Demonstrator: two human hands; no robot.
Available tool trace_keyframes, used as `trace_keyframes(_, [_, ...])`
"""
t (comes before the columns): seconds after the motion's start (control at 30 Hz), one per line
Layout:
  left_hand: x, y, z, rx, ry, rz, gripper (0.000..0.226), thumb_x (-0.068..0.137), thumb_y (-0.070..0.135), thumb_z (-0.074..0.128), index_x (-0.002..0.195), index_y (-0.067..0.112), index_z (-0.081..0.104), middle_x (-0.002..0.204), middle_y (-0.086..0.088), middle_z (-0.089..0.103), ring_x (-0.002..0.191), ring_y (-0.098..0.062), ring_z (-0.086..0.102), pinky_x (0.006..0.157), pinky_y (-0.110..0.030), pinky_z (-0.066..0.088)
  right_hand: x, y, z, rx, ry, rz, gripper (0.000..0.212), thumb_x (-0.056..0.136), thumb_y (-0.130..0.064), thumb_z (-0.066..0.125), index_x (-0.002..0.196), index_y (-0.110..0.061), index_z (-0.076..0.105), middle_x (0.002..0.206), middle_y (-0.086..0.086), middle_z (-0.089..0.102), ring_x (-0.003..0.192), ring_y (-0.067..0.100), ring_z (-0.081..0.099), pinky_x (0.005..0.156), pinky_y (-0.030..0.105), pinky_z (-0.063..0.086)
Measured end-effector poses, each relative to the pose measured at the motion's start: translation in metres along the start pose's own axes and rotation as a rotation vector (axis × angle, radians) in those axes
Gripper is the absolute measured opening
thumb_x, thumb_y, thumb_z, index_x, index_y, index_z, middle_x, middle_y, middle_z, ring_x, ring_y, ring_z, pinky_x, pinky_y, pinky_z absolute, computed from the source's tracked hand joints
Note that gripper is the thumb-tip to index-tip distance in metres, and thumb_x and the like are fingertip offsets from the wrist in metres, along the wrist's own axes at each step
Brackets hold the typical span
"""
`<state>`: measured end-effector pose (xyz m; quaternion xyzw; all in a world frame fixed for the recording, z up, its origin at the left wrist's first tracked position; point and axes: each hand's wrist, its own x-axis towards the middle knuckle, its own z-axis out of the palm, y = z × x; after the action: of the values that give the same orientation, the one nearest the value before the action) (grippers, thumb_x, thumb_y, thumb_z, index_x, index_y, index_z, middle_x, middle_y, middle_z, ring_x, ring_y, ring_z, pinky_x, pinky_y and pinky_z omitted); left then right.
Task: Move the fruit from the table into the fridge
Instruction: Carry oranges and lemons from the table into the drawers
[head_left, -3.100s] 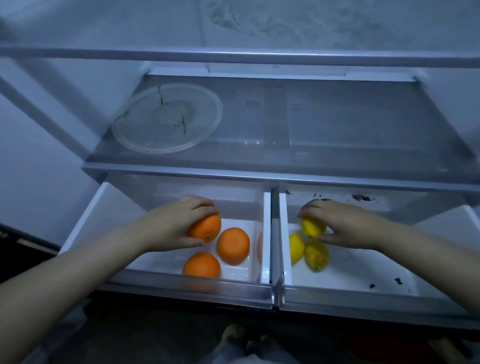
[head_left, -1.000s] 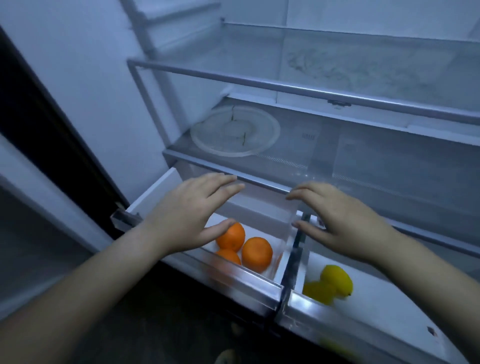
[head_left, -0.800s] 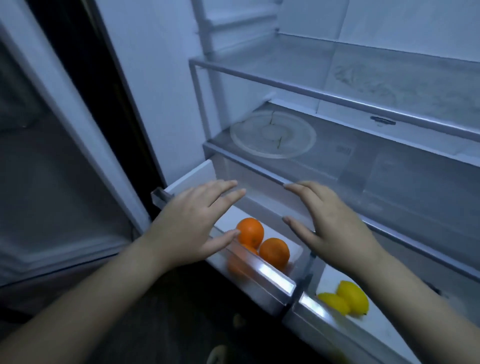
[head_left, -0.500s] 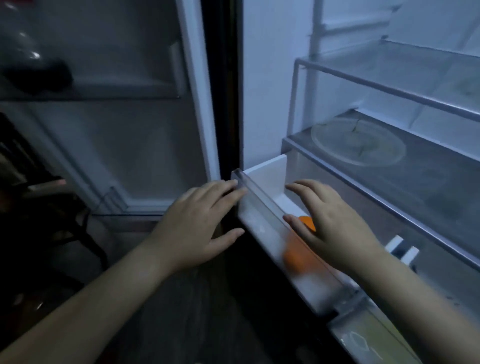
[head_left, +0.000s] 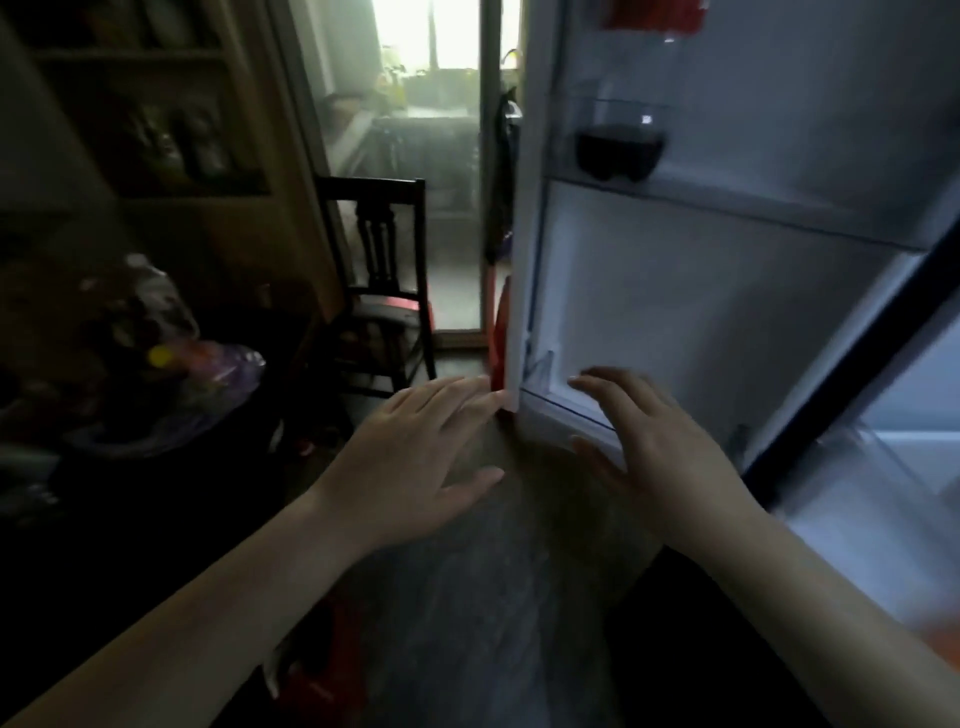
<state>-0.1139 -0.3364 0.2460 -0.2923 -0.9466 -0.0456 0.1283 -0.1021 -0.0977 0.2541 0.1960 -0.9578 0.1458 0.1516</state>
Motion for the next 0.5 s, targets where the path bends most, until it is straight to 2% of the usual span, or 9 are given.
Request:
trace_keyframes(0.1, [-0.031, -0.061, -0.005, 0.031, -0.003, -0.094, 0.064, 0.089, 0.058, 0.037, 0.141, 0.022, 0.040, 0.143, 0.000, 0.043, 0.132, -0.019, 0.040, 0.105, -0.037, 0.035, 0.048, -0.047, 0.030, 0.036, -0.060, -0.072, 0.058, 0.090, -0.048, 0.047, 0.143, -0.031, 0.031, 0.148, -0.012, 0.031, 0.133, 0.009, 0.033, 0.101, 0.021, 0.025])
trace_keyframes(0.27, [-0.077, -0.155, -0.011, 0.077, 0.009, -0.253, 0.063, 0.086, 0.057, 0.039, 0.136, 0.019, 0.048, 0.136, 0.000, 0.051, 0.125, -0.019, 0.047, 0.099, -0.036, 0.041, 0.121, -0.123, 0.083, 0.097, -0.109, -0.186, 0.059, 0.092, -0.044, 0.049, 0.145, -0.030, 0.029, 0.150, -0.010, 0.028, 0.136, 0.010, 0.028, 0.101, 0.021, 0.023])
trace_keyframes(0.33, [-0.097, -0.189, -0.010, 0.091, 0.002, -0.304, 0.063, 0.086, 0.056, 0.040, 0.135, 0.017, 0.049, 0.135, -0.001, 0.052, 0.124, -0.021, 0.049, 0.098, -0.037, 0.043, 0.145, -0.149, 0.106, 0.119, -0.119, -0.229, 0.057, 0.091, -0.040, 0.054, 0.142, -0.025, 0.036, 0.147, -0.005, 0.036, 0.134, 0.014, 0.034, 0.103, 0.024, 0.030])
trace_keyframes(0.43, [-0.128, -0.231, -0.009, 0.089, -0.024, -0.390, 0.063, 0.087, 0.056, 0.038, 0.136, 0.017, 0.048, 0.138, -0.002, 0.050, 0.127, -0.020, 0.046, 0.100, -0.038, 0.042, 0.174, -0.183, 0.142, 0.171, -0.129, -0.277, 0.053, 0.088, -0.035, 0.059, 0.136, -0.018, 0.046, 0.138, 0.000, 0.048, 0.128, 0.020, 0.044, 0.098, 0.038, 0.046])
trace_keyframes(0.5, [-0.148, -0.255, -0.010, 0.108, -0.030, -0.441, 0.063, 0.088, 0.057, 0.036, 0.136, 0.017, 0.048, 0.138, -0.001, 0.050, 0.126, -0.019, 0.046, 0.099, -0.036, 0.041, 0.190, -0.205, 0.164, 0.185, -0.141, -0.312, 0.052, 0.088, -0.035, 0.059, 0.136, -0.018, 0.046, 0.137, -0.001, 0.048, 0.127, 0.019, 0.045, 0.097, 0.035, 0.046])
